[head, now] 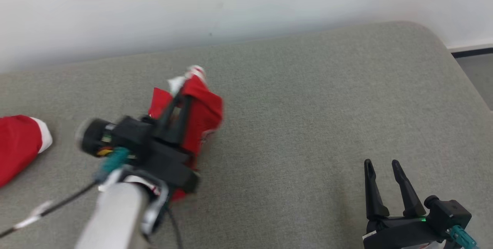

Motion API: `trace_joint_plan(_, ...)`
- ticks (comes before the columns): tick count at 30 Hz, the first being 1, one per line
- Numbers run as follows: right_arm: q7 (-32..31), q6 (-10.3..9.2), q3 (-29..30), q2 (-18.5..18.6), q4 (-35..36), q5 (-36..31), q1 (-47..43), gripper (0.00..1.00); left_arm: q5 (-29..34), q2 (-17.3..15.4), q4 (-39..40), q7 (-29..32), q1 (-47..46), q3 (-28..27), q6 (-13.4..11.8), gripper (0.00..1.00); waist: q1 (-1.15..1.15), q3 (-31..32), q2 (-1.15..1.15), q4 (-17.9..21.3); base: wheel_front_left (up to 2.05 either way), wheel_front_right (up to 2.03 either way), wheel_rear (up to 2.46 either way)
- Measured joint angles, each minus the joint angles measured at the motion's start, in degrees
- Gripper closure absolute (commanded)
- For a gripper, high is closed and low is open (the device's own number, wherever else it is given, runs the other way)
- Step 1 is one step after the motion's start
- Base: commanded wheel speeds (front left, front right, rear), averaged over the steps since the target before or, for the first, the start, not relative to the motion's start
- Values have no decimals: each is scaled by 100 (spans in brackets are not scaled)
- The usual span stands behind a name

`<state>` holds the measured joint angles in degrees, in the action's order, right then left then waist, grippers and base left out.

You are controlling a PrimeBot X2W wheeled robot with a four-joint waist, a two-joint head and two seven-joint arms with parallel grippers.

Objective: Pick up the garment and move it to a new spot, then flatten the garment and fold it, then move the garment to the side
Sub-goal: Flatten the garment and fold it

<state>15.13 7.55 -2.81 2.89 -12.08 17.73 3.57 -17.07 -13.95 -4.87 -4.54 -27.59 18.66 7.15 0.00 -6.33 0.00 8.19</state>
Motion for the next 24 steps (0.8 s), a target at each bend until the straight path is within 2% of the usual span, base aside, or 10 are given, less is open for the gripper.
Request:
trace_joint_plan(5,1,0,51,0,-24,-8,112,0,-73,645,-1072,-334,-222,803,26,100,1,-150,1,161,0,0,0)
trace_joint_plan(7,1,0,52,0,-32,-8,142,0,-112,810,-1503,-457,-357,1173,27,100,0,-200,0,236,0,0,0)
trace_joint_plan(15,0,0,42,1,-86,-8,230,0,-576,1082,-2886,-858,-714,2379,34,100,1,-331,0,490,0,0,0)
trace_joint_plan(16,0,0,51,0,-89,-8,231,0,-652,1104,-3010,-879,-749,2501,35,78,1,-333,0,497,0,0,0)
trace_joint_plan(17,0,0,60,1,-97,-9,231,0,-704,1105,-3078,-912,-789,2602,35,0,1,-329,0,494,0,0,0)
trace_joint_plan(21,0,0,94,0,-107,-25,230,0,-1045,1101,-3087,-989,-980,2933,33,0,1,-274,0,421,0,0,0)
trace_joint_plan(24,0,0,134,0,-109,-58,188,0,-1201,1107,-3026,-1028,-1113,3047,-68,0,0,-191,0,283,0,0,0)
